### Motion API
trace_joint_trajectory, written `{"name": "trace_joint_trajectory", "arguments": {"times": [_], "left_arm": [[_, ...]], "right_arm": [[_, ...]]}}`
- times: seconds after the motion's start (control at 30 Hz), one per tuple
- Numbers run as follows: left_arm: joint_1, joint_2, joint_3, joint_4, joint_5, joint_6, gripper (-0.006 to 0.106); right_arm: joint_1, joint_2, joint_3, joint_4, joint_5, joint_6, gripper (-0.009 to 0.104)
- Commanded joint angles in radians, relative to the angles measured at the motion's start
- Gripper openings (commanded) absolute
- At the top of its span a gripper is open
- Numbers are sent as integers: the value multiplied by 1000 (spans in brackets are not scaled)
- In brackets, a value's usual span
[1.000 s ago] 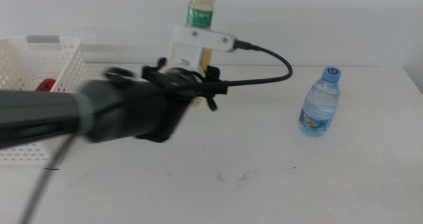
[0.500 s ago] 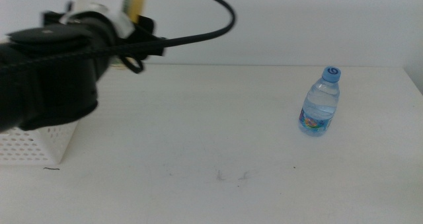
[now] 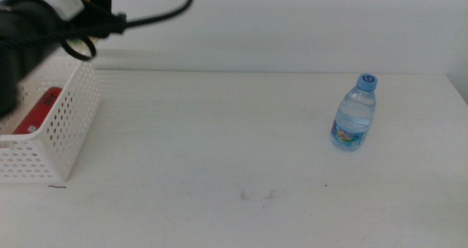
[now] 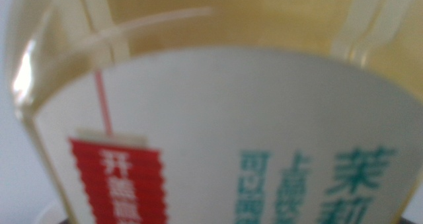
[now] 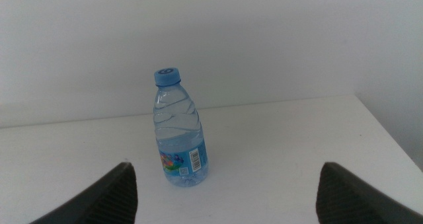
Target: Use arms to grab the bottles and put them into the dustbin to the left of the table.
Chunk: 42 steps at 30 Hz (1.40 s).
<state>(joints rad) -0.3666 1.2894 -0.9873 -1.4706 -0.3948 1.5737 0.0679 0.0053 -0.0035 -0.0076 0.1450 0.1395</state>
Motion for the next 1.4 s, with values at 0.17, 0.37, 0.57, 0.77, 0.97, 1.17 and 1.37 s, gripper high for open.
{"name": "trace_joint_trajectory", "arguments": {"times": [0.17, 0.37, 0.57, 0.77, 0.97, 1.17, 1.37], "left_arm": [[343, -18, -57, 878, 494, -961, -2], [551, 73, -224, 1147, 784, -1234, -2], [616, 225, -436, 1149, 1067, -1212, -2], [623, 351, -513, 1200, 1251, -1208, -2], [624, 441, -513, 1246, 1377, -1208, -2], [625, 490, -513, 1348, 1421, -1235, -2], [625, 533, -511, 1384, 1434, -1231, 5]], "right_arm": [[-8, -5, 3, -11, -10, -6, 91], [-8, -5, 3, -11, -10, -6, 91], [-8, -5, 3, -11, -10, -6, 91], [-8, -5, 3, -11, -10, -6, 91], [-8, -5, 3, -11, -10, -6, 91], [-8, -5, 3, -11, -10, -6, 91], [-8, -5, 3, -11, -10, -6, 91]]}}
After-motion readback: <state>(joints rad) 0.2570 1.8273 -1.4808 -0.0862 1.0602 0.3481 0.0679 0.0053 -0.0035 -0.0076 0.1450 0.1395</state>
